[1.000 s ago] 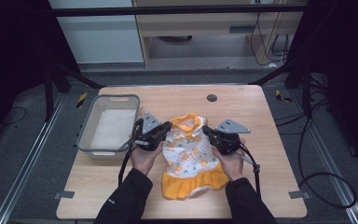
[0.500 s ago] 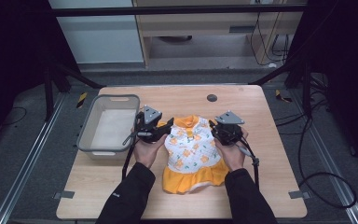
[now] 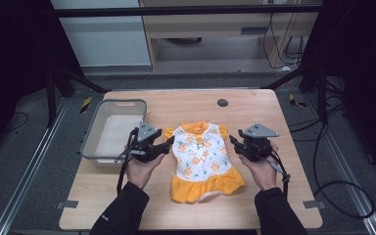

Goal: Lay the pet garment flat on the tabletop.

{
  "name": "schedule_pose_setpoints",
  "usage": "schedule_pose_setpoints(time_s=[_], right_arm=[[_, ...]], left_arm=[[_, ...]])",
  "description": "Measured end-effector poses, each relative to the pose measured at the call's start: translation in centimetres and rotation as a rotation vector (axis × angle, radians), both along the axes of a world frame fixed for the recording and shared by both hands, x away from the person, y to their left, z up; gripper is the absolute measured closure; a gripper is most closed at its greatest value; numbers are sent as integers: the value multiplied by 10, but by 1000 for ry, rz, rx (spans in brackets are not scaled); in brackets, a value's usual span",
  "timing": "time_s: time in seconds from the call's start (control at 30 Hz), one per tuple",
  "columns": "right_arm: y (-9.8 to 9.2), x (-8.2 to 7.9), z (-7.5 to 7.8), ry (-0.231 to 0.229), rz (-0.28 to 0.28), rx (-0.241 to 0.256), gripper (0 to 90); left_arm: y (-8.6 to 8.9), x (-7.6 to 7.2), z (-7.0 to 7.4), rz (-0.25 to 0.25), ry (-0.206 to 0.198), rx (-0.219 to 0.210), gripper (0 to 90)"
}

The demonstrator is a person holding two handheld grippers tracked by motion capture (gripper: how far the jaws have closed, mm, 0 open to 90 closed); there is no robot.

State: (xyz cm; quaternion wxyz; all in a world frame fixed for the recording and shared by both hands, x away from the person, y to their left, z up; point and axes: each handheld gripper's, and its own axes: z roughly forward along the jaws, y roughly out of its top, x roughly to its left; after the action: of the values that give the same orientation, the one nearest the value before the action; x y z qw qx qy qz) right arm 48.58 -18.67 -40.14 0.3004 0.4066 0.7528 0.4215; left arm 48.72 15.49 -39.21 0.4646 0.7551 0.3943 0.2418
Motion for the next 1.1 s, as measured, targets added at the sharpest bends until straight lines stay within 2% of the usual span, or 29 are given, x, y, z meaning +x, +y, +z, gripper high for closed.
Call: schedule_pose_setpoints(time_s=[0.1, 0.3, 0.4, 0.6, 0.7, 1.1], right_arm=[[-9, -11, -1, 12, 14, 11, 567], [-18, -23, -2, 21, 20, 29, 552], [-24, -32, -4, 41, 24, 60, 548], [-27, -42, -12, 71, 41, 77, 544], [-27, -47, -23, 105, 59, 64, 534], [-29, -54, -47, 178, 88, 29, 540]], left_arm=[[10, -15, -2, -12, 12, 17, 454], [14, -31, -8, -34, 17, 31, 470], [15, -41, -16, -53, 34, 27, 483], [17, -53, -29, -71, 59, 35, 498], [19, -57, -39, -74, 89, 70, 510], [8, -66, -56, -116, 156, 102, 525]])
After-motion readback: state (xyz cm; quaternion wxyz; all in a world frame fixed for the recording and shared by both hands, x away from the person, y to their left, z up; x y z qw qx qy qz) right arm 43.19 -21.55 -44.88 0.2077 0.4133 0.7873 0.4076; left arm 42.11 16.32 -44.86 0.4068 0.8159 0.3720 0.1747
